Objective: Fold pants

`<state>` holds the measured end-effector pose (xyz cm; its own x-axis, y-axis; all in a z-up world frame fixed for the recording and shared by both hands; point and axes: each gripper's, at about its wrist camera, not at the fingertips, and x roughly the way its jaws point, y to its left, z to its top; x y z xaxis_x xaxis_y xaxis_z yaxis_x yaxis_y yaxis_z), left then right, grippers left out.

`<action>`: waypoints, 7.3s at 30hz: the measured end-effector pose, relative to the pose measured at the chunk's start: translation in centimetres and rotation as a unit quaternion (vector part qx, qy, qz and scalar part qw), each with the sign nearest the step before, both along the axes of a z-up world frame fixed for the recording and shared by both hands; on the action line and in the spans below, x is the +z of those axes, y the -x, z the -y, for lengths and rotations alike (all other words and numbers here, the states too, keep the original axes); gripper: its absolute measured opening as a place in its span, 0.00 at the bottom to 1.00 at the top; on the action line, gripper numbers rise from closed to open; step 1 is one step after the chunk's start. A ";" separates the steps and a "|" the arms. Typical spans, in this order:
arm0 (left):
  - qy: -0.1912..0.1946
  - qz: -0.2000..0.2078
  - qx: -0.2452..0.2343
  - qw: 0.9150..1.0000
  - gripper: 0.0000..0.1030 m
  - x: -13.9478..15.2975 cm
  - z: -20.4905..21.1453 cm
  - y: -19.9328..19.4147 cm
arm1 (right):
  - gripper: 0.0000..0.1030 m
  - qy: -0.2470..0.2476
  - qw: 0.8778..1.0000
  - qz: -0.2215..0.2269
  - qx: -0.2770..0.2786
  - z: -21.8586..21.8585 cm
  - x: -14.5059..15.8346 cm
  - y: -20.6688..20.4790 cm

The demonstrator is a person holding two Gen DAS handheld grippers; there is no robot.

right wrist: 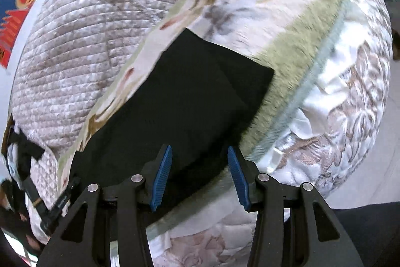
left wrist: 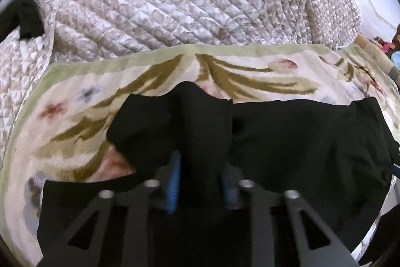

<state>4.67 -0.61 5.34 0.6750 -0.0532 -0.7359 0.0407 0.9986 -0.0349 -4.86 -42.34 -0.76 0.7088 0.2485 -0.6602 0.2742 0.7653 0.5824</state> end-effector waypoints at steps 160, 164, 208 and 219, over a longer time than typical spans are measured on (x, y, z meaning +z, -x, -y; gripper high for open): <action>0.039 0.004 0.096 0.995 0.51 -0.7 -5.6 15.3 | 0.28 0.270 0.871 0.114 0.393 -26.9 0.9 1.4; 0.036 0.010 0.096 0.995 0.51 -0.1 -5.7 15.1 | 0.28 0.263 0.873 0.112 0.396 -27.1 1.1 1.4; 0.053 0.020 0.102 0.993 0.51 -0.9 -6.6 15.7 | 0.28 0.249 0.883 0.097 0.386 -26.6 0.0 0.5; 0.055 0.031 0.104 0.993 0.51 -0.2 -6.9 15.9 | 0.47 0.239 0.891 0.110 0.370 -25.9 1.4 0.2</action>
<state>-11.24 6.33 5.14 0.7234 0.0146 -0.6902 -0.1613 0.9757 -0.1484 -5.05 -16.49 0.68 0.5921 0.4301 -0.6815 -0.4896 0.8637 0.1198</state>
